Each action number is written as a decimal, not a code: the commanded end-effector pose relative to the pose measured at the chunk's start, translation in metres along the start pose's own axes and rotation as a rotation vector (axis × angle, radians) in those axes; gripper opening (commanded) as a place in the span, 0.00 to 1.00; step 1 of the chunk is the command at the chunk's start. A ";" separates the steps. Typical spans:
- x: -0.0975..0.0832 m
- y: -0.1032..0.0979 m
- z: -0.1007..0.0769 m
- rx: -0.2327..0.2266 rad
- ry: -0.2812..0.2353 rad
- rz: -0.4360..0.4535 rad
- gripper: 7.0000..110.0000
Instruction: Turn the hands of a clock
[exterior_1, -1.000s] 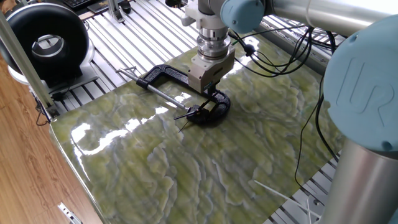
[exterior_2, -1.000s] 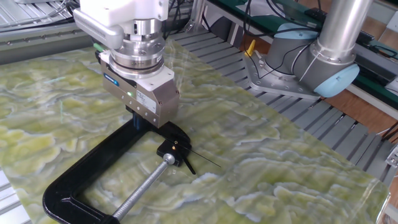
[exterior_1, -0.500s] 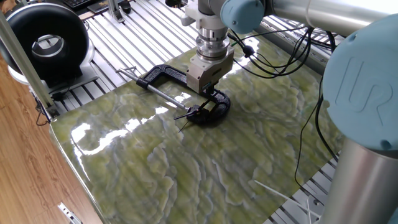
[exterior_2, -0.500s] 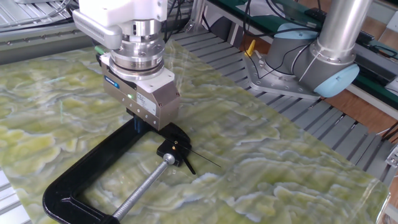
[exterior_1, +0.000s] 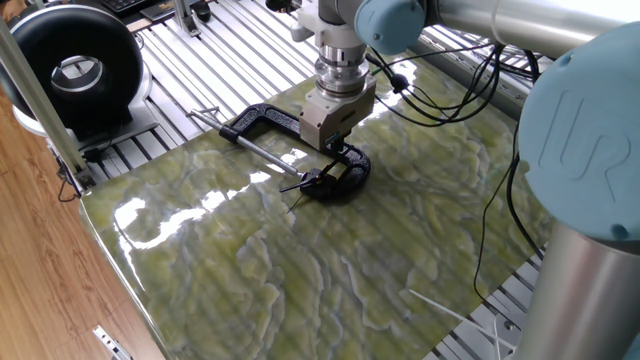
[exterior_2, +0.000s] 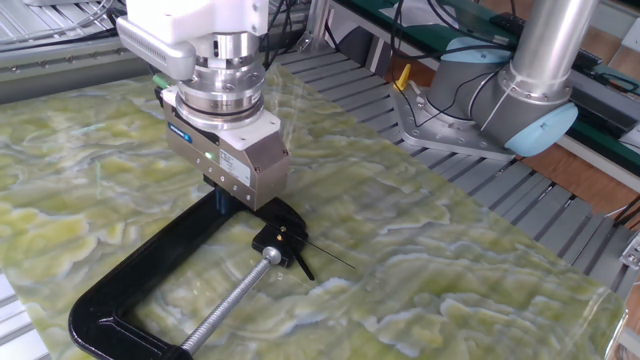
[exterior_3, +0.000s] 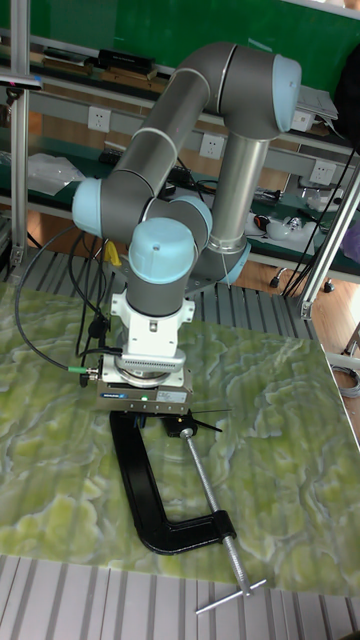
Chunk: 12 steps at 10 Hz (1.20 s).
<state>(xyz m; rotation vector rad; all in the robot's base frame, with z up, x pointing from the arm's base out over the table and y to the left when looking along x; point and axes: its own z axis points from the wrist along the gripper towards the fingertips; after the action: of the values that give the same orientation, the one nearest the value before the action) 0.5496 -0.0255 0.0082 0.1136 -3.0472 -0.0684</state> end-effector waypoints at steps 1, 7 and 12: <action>0.003 0.000 -0.002 -0.016 -0.003 0.007 0.00; 0.011 0.003 -0.001 -0.030 0.004 0.008 0.00; 0.021 0.007 -0.003 -0.030 0.009 0.018 0.00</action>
<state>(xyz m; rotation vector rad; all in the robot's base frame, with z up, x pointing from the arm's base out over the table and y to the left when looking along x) 0.5319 -0.0234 0.0115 0.1022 -3.0357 -0.0949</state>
